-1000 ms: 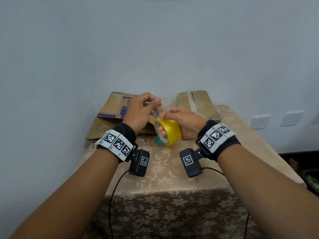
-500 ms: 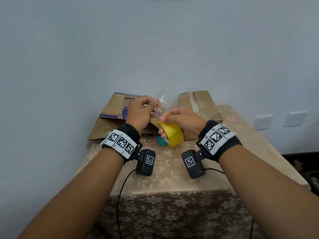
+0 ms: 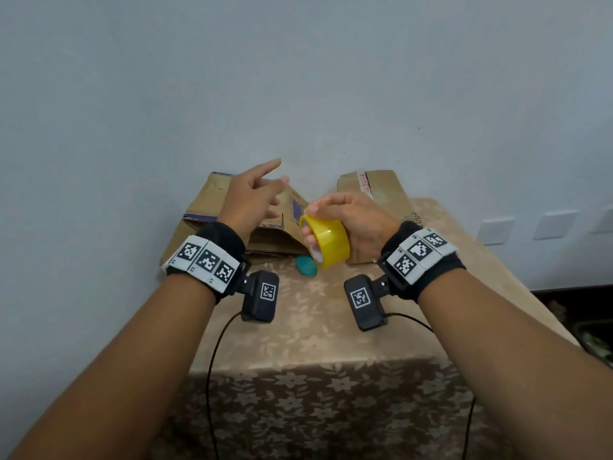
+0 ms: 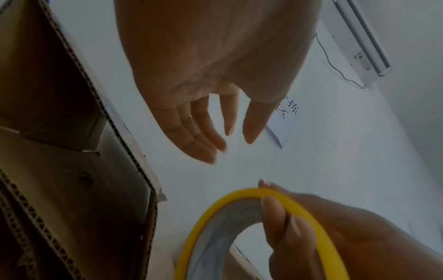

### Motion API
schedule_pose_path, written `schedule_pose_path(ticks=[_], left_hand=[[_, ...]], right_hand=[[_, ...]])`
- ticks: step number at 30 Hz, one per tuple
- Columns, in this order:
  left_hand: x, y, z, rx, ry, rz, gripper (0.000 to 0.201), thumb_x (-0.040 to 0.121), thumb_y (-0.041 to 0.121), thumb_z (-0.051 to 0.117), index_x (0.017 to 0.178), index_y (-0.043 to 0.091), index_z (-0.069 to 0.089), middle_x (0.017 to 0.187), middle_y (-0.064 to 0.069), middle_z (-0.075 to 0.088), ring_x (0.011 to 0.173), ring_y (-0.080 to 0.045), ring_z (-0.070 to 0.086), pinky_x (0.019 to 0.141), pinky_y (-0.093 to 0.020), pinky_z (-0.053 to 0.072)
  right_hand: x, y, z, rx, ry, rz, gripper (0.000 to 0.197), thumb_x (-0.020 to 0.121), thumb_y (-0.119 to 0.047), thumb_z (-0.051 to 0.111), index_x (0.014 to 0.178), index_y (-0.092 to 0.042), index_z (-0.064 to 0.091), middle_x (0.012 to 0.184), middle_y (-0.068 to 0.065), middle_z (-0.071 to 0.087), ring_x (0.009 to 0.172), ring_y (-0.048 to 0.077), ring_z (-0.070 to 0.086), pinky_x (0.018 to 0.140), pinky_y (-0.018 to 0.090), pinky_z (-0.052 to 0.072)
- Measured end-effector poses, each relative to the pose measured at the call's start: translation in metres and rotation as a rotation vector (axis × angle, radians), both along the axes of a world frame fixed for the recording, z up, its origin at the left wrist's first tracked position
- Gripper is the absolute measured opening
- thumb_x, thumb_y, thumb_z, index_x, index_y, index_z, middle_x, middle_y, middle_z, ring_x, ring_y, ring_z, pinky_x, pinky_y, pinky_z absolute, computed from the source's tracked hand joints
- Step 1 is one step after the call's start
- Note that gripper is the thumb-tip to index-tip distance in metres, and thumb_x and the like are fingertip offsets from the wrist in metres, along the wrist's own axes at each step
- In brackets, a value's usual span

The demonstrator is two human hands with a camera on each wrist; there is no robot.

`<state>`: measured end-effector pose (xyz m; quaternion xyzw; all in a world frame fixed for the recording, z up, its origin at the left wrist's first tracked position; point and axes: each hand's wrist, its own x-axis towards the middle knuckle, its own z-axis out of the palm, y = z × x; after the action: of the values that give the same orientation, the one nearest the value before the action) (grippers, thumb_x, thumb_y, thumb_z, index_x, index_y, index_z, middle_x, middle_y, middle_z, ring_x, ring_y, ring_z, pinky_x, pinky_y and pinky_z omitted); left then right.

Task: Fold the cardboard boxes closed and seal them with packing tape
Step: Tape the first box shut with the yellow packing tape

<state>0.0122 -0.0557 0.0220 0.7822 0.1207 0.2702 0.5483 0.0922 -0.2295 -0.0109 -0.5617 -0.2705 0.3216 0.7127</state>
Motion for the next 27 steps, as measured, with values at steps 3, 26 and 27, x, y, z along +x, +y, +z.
schedule_pose_path(ticks=[3,26,27], left_hand=[[-0.001,-0.005,0.002,-0.015,0.006,-0.108,0.066,0.093,0.020,0.071,0.151,0.033,0.044,0.103,-0.009,0.075,0.089,-0.012,0.070,0.072,-0.026,0.057],[0.002,-0.019,-0.012,0.472,-0.051,0.119,0.067,0.079,0.012,0.077,0.140,0.029,0.055,0.072,0.008,0.074,0.073,0.002,0.068,0.075,-0.004,0.044],[0.003,-0.020,-0.013,0.448,-0.058,0.110,0.065,0.079,0.011,0.077,0.138,0.027,0.054,0.073,0.007,0.074,0.073,0.001,0.068,0.076,-0.009,0.047]], right_hand=[[-0.001,-0.001,0.007,0.041,-0.005,-0.002,0.007,0.096,-0.008,0.069,0.102,-0.005,0.067,0.098,0.031,0.069,0.077,0.039,0.069,0.081,0.050,0.056],[-0.010,0.011,-0.003,-0.110,-0.134,0.015,0.040,0.097,0.006,0.061,0.125,-0.012,0.039,0.112,0.024,0.074,0.093,0.032,0.076,0.081,0.045,0.061],[-0.010,0.010,-0.002,-0.112,-0.137,0.009,0.042,0.097,0.006,0.061,0.127,-0.012,0.037,0.110,0.022,0.075,0.092,0.031,0.076,0.081,0.044,0.061]])
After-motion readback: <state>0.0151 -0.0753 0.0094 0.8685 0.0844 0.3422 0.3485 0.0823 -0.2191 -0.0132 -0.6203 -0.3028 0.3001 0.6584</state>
